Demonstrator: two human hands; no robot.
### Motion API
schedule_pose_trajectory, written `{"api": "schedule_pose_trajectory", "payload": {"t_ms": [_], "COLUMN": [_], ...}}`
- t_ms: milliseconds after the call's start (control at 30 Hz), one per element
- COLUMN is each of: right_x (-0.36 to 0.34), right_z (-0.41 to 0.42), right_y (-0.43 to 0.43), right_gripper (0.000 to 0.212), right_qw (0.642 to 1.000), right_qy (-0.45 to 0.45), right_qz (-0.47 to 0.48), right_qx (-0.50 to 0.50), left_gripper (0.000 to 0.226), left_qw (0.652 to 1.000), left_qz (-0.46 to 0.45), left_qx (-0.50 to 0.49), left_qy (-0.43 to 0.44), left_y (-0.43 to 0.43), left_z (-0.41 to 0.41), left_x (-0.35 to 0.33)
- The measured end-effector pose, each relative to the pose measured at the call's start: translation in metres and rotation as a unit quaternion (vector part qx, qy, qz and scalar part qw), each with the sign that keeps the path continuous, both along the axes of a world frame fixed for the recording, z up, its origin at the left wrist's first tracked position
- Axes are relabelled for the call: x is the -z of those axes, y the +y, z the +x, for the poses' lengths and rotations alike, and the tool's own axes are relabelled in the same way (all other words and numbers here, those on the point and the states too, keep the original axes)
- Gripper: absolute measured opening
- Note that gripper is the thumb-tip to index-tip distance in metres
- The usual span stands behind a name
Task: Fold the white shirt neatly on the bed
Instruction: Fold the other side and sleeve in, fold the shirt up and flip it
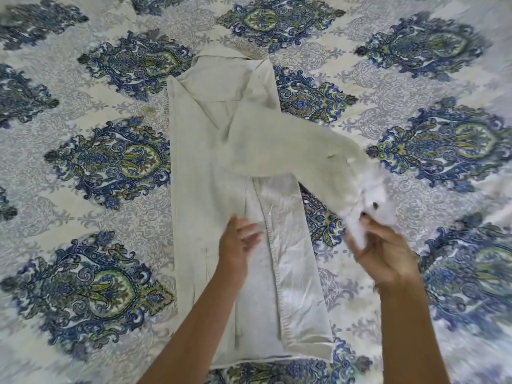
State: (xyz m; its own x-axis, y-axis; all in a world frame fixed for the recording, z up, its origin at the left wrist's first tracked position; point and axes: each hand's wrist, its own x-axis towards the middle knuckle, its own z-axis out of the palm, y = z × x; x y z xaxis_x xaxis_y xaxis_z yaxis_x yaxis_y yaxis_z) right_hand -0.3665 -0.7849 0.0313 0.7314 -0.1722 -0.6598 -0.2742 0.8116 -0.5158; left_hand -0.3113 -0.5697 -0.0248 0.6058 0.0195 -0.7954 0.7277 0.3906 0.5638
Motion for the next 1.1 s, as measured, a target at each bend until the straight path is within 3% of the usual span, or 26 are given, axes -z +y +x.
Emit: {"api": "schedule_pose_trajectory", "payload": {"t_ms": [67,167,233,300,400,467,600,700,733,800,933,1033,1100], "right_x": [0.010,0.037,0.050,0.057,0.070,0.070,0.062,0.071,0.071,0.071,0.067,0.070,0.068], "right_z": [-0.029,-0.069,-0.092,-0.104,-0.106,-0.104,-0.108,-0.118,-0.119,-0.125,-0.135,-0.137,-0.137], "right_y": [0.010,0.029,0.038,0.043,0.048,0.048,0.047,0.054,0.057,0.062,0.061,0.060,0.061], "right_gripper": [0.046,0.032,0.036,0.051,0.025,0.008,0.016,0.015,0.018,0.024,0.014,0.019,0.026], "right_qw": [0.991,0.951,0.946,0.958,0.961,0.933,0.938,0.864,0.854,0.854,0.881,0.843,0.845], "right_qy": [0.100,0.230,0.238,0.214,0.223,0.263,0.215,0.289,0.299,0.306,0.274,0.284,0.285], "right_qz": [-0.029,-0.081,-0.052,-0.034,-0.086,-0.164,-0.048,-0.178,-0.188,-0.182,-0.181,-0.267,-0.242], "right_qx": [-0.080,-0.192,-0.215,-0.186,-0.137,-0.185,-0.268,-0.372,-0.382,-0.380,-0.341,-0.370,-0.383], "left_gripper": [0.059,0.068,0.057,0.037,0.004,0.006,0.007,0.013,0.014,0.008,0.026,0.025,0.024], "left_qw": [0.988,0.982,0.988,0.996,0.988,0.982,0.989,0.975,0.965,0.954,0.969,0.970,0.970], "left_qz": [-0.101,-0.114,-0.100,-0.014,0.081,0.076,0.049,0.099,0.115,0.129,0.120,0.091,0.094], "left_qx": [0.064,0.104,0.068,0.067,0.130,0.168,0.130,0.191,0.227,0.259,0.211,0.222,0.219], "left_qy": [0.095,0.113,0.093,0.058,0.034,0.043,0.048,0.058,0.067,0.077,0.040,0.045,0.053], "left_y": [-0.013,-0.025,-0.024,-0.017,-0.010,-0.011,-0.002,0.002,0.002,0.004,0.014,0.016,0.017], "left_z": [-0.009,-0.017,-0.016,-0.012,-0.010,-0.019,-0.041,-0.066,-0.076,-0.094,-0.104,-0.109,-0.110], "left_x": [-0.005,0.002,0.011,0.020,0.021,0.018,0.018,0.022,0.023,0.024,0.024,0.023,0.024]}}
